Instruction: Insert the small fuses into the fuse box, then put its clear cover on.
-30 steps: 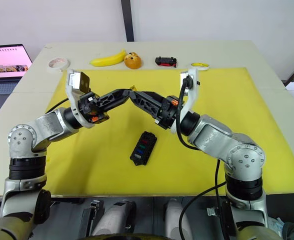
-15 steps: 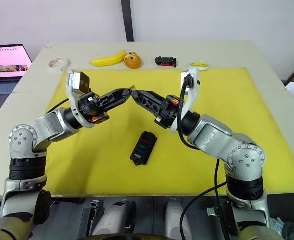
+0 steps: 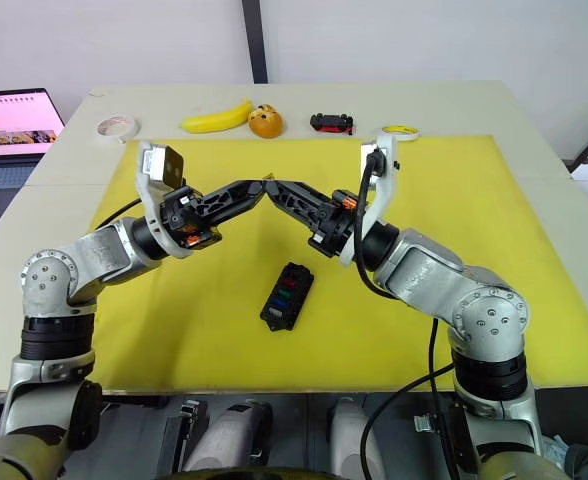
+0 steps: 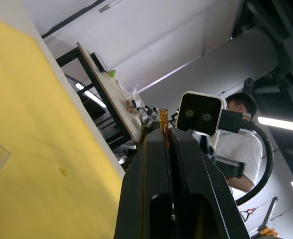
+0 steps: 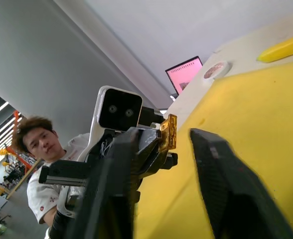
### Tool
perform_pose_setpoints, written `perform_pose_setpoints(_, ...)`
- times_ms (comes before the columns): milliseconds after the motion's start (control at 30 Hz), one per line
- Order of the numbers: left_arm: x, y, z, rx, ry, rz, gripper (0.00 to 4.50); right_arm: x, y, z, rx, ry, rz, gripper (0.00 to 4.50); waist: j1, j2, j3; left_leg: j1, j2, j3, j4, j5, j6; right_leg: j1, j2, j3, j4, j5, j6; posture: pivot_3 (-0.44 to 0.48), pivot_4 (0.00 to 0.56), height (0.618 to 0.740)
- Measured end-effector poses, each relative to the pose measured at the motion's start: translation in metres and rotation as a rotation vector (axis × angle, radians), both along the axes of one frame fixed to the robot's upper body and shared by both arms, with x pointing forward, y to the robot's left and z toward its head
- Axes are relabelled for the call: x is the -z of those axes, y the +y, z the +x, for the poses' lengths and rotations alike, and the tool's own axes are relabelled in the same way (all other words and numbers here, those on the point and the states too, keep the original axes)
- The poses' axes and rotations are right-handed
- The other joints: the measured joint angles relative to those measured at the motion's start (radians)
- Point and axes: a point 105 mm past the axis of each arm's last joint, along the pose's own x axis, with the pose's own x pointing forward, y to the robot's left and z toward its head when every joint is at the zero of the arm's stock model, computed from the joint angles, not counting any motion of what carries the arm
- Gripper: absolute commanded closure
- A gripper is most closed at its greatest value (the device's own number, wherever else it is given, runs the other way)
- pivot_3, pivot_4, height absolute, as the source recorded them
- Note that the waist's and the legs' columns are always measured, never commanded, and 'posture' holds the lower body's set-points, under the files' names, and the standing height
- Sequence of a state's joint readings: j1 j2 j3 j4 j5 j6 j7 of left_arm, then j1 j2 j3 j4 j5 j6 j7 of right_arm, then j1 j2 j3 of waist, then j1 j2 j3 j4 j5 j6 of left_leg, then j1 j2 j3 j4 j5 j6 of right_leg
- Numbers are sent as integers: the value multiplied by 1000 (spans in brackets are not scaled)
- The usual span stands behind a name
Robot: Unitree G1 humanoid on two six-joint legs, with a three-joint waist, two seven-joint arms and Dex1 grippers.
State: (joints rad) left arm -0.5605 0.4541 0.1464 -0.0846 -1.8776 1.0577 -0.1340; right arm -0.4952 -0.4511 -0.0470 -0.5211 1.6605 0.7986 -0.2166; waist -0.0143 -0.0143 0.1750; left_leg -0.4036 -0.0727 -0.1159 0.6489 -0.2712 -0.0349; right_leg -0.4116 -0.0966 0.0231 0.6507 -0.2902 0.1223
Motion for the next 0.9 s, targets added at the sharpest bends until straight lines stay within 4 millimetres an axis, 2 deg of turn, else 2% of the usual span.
perform_pose_setpoints(233, 0, 0, 0, 2, -1, -5, 4500, 0, 0, 0, -1, 1, 0, 4134, 0, 0, 0, 0, 0, 0, 0, 0, 0, 0, 0, 0, 0, 0, 0, 0, 150, 740)
perform_pose_setpoints(267, 0, 0, 0, 2, -1, -5, 4500, 0, 0, 0, -1, 1, -1, 4328, 0, 0, 0, 0, 0, 0, 0, 0, 0, 0, 0, 0, 0, 0, 0, 0, 150, 740)
perform_pose_setpoints(567, 0, -1, -1, 7, -1, -13, 4500, -2, -1, -2, -12, 9, 8, 4328, 0, 0, 0, 0, 0, 0, 0, 0, 0, 0, 0, 0, 1, 0, 0, 0, 150, 740)
perform_pose_setpoints(700, 4, -2, 1, 2, -4, 19, 3102, -2, -2, -3, -22, 17, 5, 4500, 0, 0, 0, 0, 0, 0, 0, 0, 0, 0, 0, 0, 1, 0, 0, 0, 150, 740)
perform_pose_setpoints(800, 9, 7, 1, -9, -57, 134, 1579, -3, -3, -7, -37, 5, -13, 4500, -4, 0, 0, 0, 0, 1, 0, 0, 0, -1, 1, 0, 2, 0, 0, 0, 150, 740)
perform_pose_setpoints(900, 6, 16, 0, 1, -149, 232, 88, -3, -9, -7, -31, -18, -64, 4500, -3, 0, 0, 0, 0, 1, 0, 0, 0, 0, 1, 0, 2, 0, 0, 0, 150, 740)
